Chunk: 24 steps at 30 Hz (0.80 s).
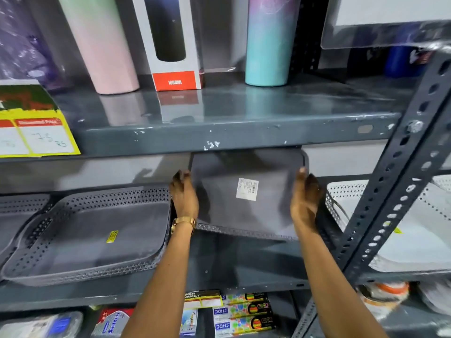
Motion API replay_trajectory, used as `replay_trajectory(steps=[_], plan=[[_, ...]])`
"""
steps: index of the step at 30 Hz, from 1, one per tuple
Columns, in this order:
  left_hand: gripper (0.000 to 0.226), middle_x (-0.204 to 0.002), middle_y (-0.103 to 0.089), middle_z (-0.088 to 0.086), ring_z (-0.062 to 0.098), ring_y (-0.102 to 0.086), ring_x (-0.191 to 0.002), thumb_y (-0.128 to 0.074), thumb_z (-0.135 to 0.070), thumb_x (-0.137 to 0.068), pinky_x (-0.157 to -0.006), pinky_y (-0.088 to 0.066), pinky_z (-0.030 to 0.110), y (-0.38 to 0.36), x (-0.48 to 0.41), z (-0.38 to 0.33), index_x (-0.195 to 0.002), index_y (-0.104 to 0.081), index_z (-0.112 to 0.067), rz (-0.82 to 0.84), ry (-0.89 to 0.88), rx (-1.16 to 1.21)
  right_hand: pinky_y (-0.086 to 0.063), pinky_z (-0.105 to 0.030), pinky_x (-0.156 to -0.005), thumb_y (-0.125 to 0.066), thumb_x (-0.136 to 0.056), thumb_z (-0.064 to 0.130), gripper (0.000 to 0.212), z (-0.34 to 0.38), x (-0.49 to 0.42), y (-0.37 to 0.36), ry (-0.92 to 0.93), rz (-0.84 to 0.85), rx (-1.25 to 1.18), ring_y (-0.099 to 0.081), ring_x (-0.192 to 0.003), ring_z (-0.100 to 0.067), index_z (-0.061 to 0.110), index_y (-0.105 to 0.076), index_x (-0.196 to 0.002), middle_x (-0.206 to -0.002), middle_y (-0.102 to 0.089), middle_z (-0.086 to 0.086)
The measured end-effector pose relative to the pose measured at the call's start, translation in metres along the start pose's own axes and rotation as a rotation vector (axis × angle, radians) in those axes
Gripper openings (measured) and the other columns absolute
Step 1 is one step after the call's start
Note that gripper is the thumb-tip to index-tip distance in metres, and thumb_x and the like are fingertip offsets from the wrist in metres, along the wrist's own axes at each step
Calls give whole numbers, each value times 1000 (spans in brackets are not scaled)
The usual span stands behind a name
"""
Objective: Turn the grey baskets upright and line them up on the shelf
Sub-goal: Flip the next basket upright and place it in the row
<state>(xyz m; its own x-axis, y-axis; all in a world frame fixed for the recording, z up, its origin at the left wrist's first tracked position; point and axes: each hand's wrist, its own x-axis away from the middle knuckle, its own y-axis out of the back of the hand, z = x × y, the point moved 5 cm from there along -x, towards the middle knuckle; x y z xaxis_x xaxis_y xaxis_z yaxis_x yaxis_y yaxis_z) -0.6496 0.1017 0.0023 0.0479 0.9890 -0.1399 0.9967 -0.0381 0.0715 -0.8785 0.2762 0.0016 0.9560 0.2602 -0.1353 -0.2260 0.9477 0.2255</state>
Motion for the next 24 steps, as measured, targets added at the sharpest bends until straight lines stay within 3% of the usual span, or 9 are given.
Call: replay_trajectory(steps=[2,3,6,9,13,16,19,21,24], plan=[[64,-144,-43,16,30,-42,-131,-32,-58,-91,-114,-30,48,1,-3,-13,-136,-47,-15,-34,21,129,-30,-43,-109,-27,-97,51,63,18,-12,4,-21,-44,-183,-45,-127,-35,4,-55,-128,-136,-54,-21],[68,-146,-43,13,28,-42,-133,-31,-64,-90,-115,-30,46,2,-7,-14,-138,-46,-18,-26,45,185,-31,-41,-110,-26,-97,52,63,24,-14,4,-56,-62,-258,-45,-129,-33,7,-54,-130,-138,-53,-18],[105,-148,-47,8,27,-43,-136,-31,-92,-65,-118,-30,46,10,-16,-1,-140,-46,-21,-19,190,280,-37,-35,-102,-27,-94,58,68,17,-11,6,-194,-72,-407,-50,-124,-29,7,-55,-130,-137,-54,-14],[96,-156,-35,7,28,-34,-143,-28,-85,-74,-120,-24,51,13,-6,2,-148,-31,-24,-7,231,249,-41,-33,-93,-43,-89,59,64,-5,2,6,-314,-105,-457,-55,-106,-23,6,-57,-122,-120,-59,-7],[113,-158,-30,7,30,-29,-145,-20,-93,-64,-120,-20,54,19,18,12,-150,-27,-20,33,285,75,-41,-37,-96,-56,-90,35,49,-38,19,6,-400,-135,-430,-55,-121,-32,6,-50,-129,-132,-58,-16],[81,-153,-38,10,32,-36,-140,-30,-69,-89,-114,-27,49,27,34,18,-147,-30,-12,39,245,-102,-42,-36,-88,-53,-91,17,38,-55,23,5,-370,-108,-377,-57,-116,-34,6,-49,-127,-120,-61,-17],[49,-122,-58,14,35,-54,-118,-53,-38,-94,-87,-38,35,31,49,25,-129,-42,-5,43,203,-167,-43,-36,-81,-53,-88,8,38,-69,32,6,-343,-80,-292,-60,-99,-31,13,-45,-125,-115,-61,-11],[46,-115,-59,14,34,-57,-107,-60,-23,-91,-81,-36,33,36,54,30,-128,-40,-4,47,202,-246,-42,-33,-82,-54,-85,2,42,-77,40,9,-325,-82,-218,-58,-95,-26,16,-47,-124,-120,-61,-9],[53,-120,-61,23,40,-58,-107,-64,-14,-84,-87,-46,42,43,60,35,-129,-38,-4,64,130,-484,-41,-28,-88,-56,-83,-5,42,-79,47,17,-260,-51,-125,-58,-112,-31,15,-53,-120,-129,-56,-12]])
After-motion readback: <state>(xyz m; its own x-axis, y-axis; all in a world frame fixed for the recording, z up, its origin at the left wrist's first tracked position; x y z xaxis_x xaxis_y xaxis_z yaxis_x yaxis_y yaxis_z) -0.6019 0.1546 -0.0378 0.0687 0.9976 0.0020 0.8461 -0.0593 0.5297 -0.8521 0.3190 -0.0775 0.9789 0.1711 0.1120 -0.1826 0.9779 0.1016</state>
